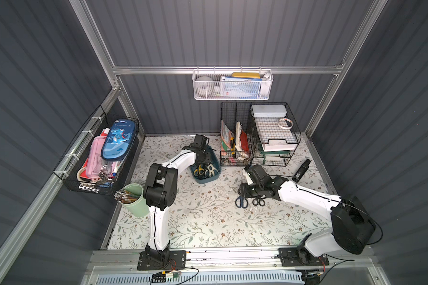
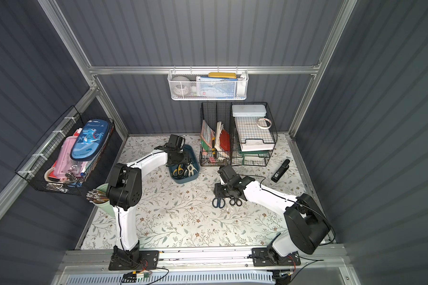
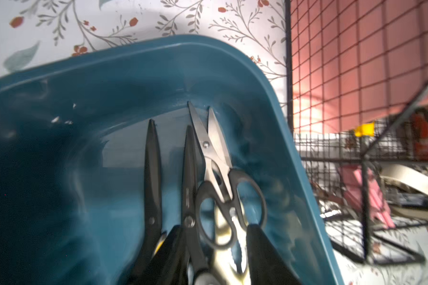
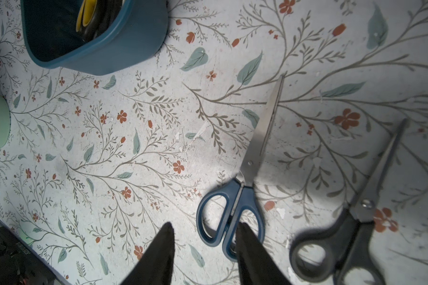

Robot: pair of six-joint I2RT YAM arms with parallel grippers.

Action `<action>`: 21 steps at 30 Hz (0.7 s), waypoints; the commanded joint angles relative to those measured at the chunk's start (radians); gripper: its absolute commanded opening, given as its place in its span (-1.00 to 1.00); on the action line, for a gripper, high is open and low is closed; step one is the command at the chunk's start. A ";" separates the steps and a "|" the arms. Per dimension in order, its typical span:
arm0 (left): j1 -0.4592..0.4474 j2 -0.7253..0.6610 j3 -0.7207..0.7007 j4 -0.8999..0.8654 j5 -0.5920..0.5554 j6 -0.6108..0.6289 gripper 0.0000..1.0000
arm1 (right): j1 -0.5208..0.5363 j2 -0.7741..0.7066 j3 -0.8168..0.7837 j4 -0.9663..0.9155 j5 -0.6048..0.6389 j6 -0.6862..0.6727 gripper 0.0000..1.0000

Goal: Take the scissors out of the storage box
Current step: Pick up the scissors from the storage box.

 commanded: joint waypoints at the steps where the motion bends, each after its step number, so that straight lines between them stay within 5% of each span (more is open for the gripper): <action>1: -0.001 0.039 0.032 -0.037 0.005 -0.041 -0.19 | 0.004 -0.007 -0.020 0.008 -0.008 0.008 -0.11; 17: -0.001 0.120 0.045 -0.098 -0.042 -0.044 -0.45 | 0.005 0.014 -0.014 0.022 -0.022 0.015 -0.12; 21: -0.001 0.166 0.077 -0.096 -0.030 -0.050 -0.65 | 0.005 0.006 -0.014 0.022 -0.024 0.016 -0.11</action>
